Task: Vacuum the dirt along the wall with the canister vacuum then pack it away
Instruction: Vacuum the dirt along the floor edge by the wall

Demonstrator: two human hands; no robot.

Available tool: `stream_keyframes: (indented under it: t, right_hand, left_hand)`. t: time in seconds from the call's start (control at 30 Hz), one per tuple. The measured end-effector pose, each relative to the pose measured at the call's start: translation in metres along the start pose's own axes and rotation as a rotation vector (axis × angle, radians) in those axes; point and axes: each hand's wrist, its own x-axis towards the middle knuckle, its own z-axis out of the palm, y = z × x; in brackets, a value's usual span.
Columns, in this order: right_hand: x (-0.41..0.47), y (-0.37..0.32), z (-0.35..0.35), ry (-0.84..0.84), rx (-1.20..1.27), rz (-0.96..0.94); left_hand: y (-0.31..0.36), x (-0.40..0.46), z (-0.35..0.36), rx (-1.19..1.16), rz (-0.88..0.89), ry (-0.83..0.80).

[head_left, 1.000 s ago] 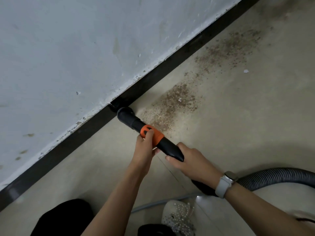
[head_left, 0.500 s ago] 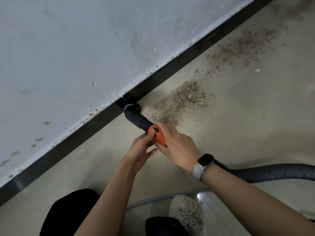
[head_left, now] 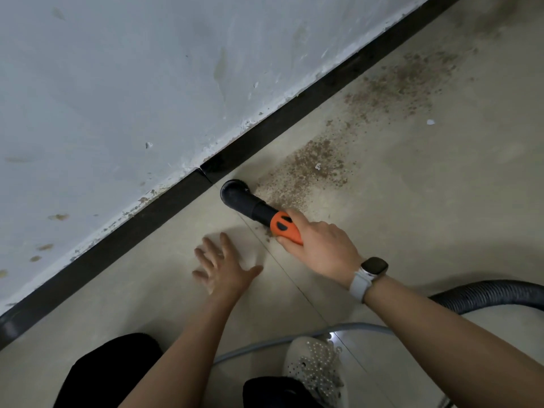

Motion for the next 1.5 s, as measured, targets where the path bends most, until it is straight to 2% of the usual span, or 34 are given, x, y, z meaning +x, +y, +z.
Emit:
stream_keyframes:
  t: [0.17, 0.43, 0.57, 0.9, 1.13, 1.27, 1.5]
  right_hand:
    - [0.008, 0.029, -0.016, 0.112, -0.011, 0.086]
    - [0.031, 0.077, -0.051, 0.243, 0.038, 0.329]
    - [0.039, 0.087, -0.061, 0.244, 0.105, 0.382]
    - [-0.004, 0.033, -0.020, 0.075, 0.083, 0.149]
    - [0.002, 0.002, -0.019, -0.035, 0.057, 0.098]
    - [0.002, -0.010, -0.016, -0.066, 0.028, 0.089]
    - [-0.025, -0.009, 0.001, -0.040, -0.009, 0.059]
  left_hand:
    - [0.016, 0.006, -0.001, 0.107, -0.011, -0.001]
    - [0.022, 0.012, -0.002, 0.131, -0.005, -0.039]
    - [0.022, 0.012, -0.003, 0.143, -0.004, -0.040]
    - [0.013, 0.008, -0.013, 0.160, 0.045, -0.028]
    - [0.004, 0.025, -0.061, 0.138, 0.132, -0.238]
    - [-0.006, 0.028, -0.066, 0.085, 0.145, -0.147]
    - [-0.024, 0.017, -0.027, 0.146, 0.145, 0.032]
